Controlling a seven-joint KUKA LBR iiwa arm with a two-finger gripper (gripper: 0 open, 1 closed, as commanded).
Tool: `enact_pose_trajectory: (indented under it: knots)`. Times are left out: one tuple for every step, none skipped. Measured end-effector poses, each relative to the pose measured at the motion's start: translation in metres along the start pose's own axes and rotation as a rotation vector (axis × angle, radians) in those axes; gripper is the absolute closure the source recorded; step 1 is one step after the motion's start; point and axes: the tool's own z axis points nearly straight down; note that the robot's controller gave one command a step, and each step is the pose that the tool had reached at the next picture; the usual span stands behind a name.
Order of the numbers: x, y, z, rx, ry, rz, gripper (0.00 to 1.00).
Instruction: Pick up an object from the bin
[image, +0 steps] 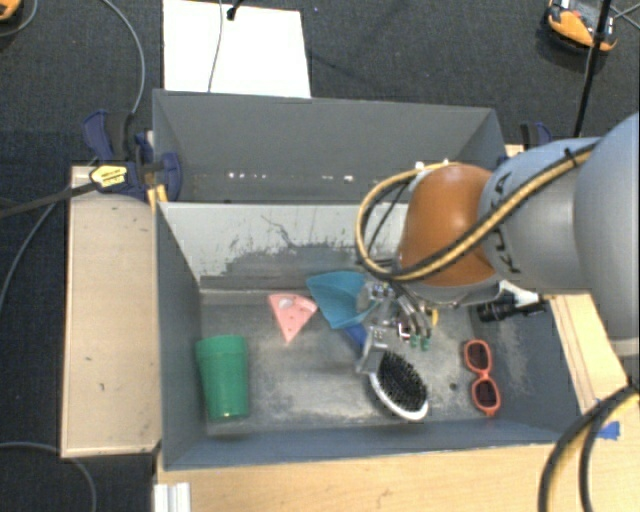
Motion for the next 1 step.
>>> enact_pose_trajectory:
  knots:
    - [0.0071,0.0219,0.0282,-0.001,-0.011,-0.026,1.00]
